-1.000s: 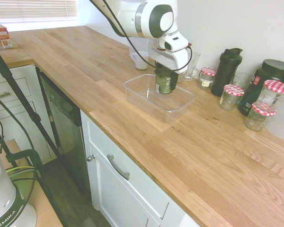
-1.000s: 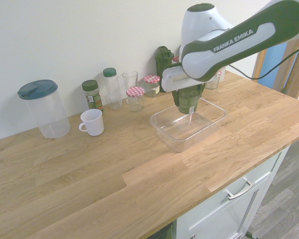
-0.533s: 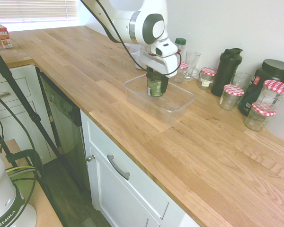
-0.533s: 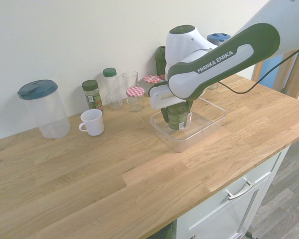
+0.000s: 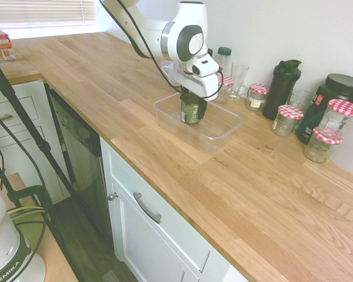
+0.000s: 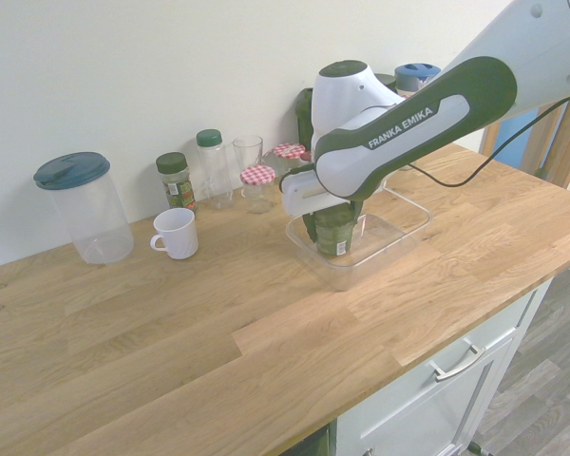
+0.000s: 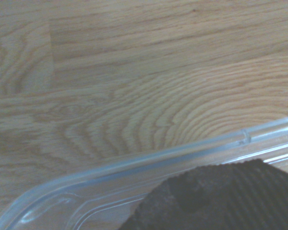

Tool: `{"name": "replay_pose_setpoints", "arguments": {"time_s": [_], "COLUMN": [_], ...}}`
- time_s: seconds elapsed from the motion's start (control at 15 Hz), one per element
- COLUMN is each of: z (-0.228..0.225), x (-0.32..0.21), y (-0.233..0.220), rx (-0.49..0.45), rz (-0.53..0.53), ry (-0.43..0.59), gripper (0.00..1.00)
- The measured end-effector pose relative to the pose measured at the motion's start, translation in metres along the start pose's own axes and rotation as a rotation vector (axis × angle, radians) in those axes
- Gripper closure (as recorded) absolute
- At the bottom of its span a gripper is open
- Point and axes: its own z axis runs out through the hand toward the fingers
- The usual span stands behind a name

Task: Put the cereal into the container

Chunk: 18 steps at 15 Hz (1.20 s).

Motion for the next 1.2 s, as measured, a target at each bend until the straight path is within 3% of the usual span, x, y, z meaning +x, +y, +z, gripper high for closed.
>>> {"name": "replay_pose_setpoints", "arguments": {"time_s": [0.87,1.2], "z": [0.014,-0.065], "x": [-0.012,-0.017], "y": [0.028,0.078], "rx": [-0.046,-0.024], "rz": [-0.085,-0.116], "ry": [-0.033,-0.033], "gripper": [0.00,0.00]}}
